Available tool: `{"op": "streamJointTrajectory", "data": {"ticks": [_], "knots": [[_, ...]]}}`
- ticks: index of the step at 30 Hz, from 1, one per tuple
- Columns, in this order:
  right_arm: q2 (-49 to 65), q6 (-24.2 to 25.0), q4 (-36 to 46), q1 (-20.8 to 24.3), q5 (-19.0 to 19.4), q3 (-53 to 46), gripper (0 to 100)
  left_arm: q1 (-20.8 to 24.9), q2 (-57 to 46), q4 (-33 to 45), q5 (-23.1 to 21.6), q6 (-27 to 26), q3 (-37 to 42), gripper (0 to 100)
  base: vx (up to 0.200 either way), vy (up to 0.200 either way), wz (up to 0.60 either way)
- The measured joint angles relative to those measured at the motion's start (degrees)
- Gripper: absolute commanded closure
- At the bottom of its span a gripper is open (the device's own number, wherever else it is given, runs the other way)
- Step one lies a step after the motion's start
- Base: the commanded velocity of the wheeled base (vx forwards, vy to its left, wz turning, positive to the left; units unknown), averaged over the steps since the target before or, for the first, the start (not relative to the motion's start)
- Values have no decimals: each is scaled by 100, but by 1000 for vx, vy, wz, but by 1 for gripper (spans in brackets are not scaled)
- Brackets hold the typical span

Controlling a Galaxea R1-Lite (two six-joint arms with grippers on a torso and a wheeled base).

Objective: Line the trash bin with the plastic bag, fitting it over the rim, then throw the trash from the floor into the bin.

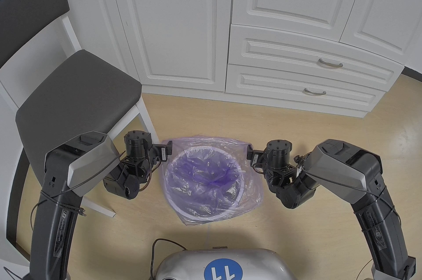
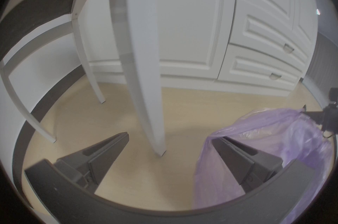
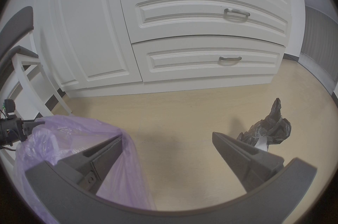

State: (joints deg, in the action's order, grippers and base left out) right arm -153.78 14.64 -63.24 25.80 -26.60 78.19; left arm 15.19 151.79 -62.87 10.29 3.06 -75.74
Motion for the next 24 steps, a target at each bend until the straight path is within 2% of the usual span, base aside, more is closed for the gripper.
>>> {"op": "streamJointTrajectory", "data": {"ticks": [4,9,13,20,24], "knots": [[-60,-9,44,-22,24,2,0,-32,91,336,266,-27,-113,0,0,0,0],[-101,27,126,-48,85,4,0,-48,78,575,288,-128,16,0,0,0,0],[-71,293,123,-48,184,-13,0,-69,-66,589,262,-173,165,0,0,0,0],[150,544,104,46,219,-77,0,-91,-564,640,-46,-319,877,0,0,0,0],[218,577,16,96,197,-72,0,-116,-909,928,-316,-875,1493,0,0,0,0]]}}
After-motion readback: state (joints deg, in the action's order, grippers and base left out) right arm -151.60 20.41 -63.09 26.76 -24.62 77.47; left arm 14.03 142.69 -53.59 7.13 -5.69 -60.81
